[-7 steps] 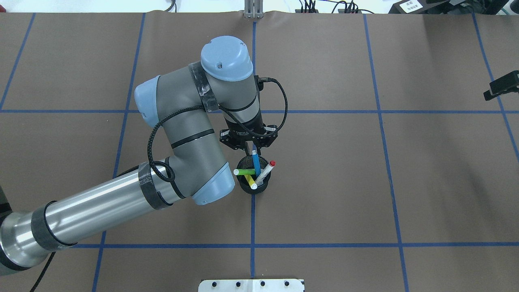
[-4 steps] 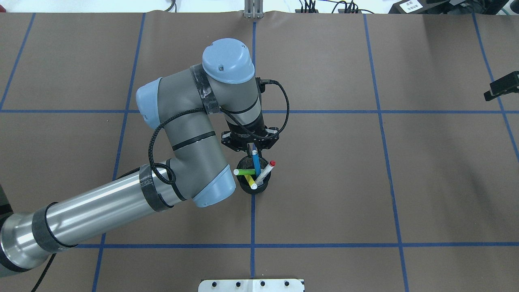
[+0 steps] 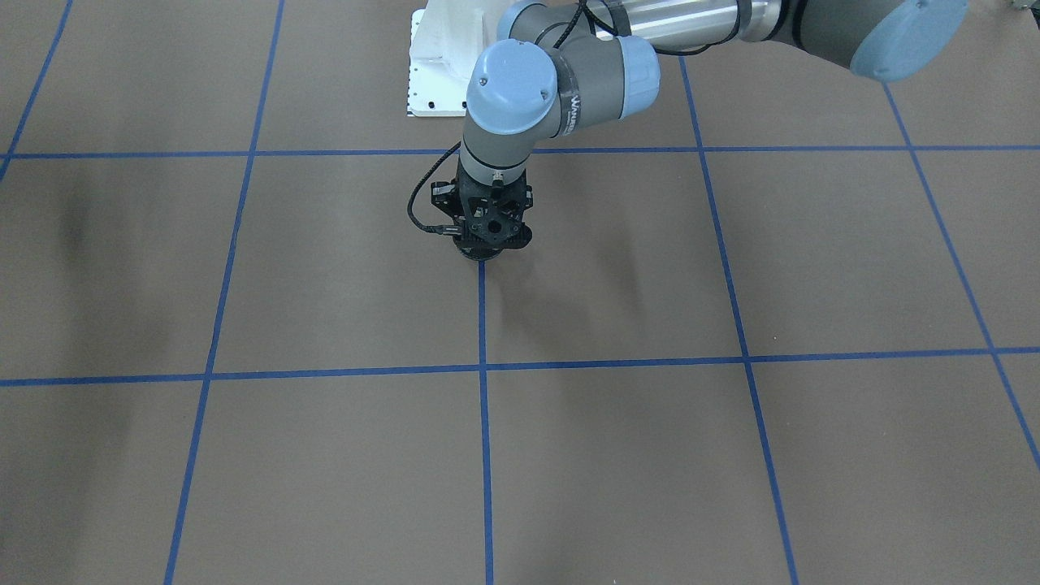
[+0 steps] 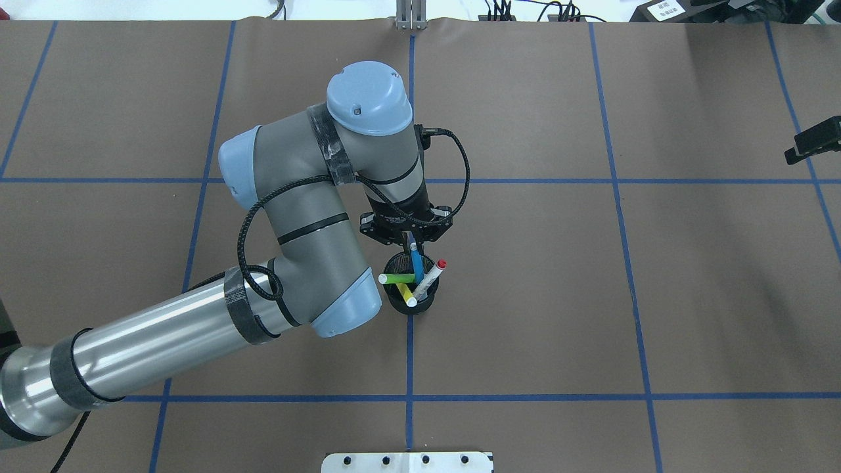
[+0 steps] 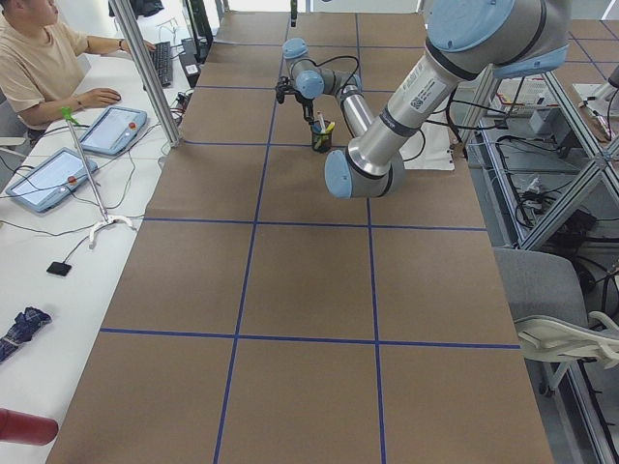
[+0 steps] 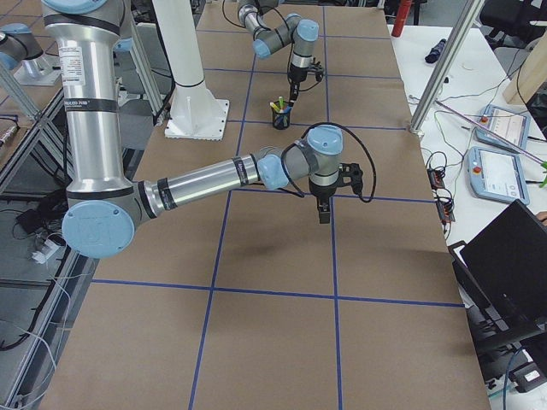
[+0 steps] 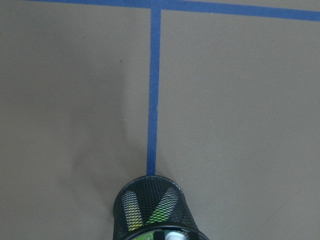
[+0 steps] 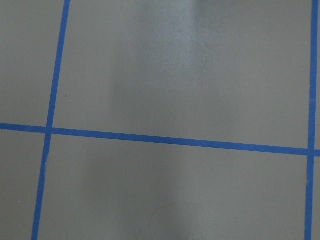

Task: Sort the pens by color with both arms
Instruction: 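Lower the left gripper and grasp the blue marker in the cup, then lift the blue marker out of the cup with the left gripper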

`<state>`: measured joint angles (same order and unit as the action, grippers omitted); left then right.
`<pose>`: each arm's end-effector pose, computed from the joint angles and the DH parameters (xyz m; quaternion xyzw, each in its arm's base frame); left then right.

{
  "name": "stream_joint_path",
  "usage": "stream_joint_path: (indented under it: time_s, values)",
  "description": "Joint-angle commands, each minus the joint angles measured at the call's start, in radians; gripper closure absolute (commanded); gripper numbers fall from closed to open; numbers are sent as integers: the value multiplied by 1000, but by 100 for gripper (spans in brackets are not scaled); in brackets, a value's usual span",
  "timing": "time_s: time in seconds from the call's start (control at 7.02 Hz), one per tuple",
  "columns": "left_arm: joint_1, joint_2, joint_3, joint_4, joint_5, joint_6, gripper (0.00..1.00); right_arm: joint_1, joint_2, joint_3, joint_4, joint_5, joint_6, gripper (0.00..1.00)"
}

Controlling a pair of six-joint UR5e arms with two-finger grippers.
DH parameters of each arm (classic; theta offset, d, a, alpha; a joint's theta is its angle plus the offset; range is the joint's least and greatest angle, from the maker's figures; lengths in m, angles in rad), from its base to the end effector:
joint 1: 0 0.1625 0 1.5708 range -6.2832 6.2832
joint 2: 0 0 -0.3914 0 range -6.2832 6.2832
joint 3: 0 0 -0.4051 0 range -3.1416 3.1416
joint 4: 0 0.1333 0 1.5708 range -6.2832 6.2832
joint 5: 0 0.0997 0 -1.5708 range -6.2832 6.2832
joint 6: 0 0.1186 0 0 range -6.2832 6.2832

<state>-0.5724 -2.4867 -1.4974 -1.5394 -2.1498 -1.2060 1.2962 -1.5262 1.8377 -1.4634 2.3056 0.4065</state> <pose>0.5688 -0.4479 0.0946 -0.0633 0.4558 0.0208 0.8876 -0.0919 -0.5247 0.4692 0.0655 -0.3960 -0.0144 0.9158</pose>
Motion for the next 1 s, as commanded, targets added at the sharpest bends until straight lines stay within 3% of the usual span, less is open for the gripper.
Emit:
stream_joint_path:
  time_s: [0.0, 0.43, 0.85]
  values:
    - [-3, 3, -50, 13, 1, -3, 100, 0, 0, 0, 0, 0, 0, 0]
    - [-24, 40, -220, 73, 1, -3, 100, -2, 0, 0, 0, 0, 0, 0]
    - [-70, 34, -296, 62, 11, -64, 100, 0, 0, 0, 0, 0, 0, 0]
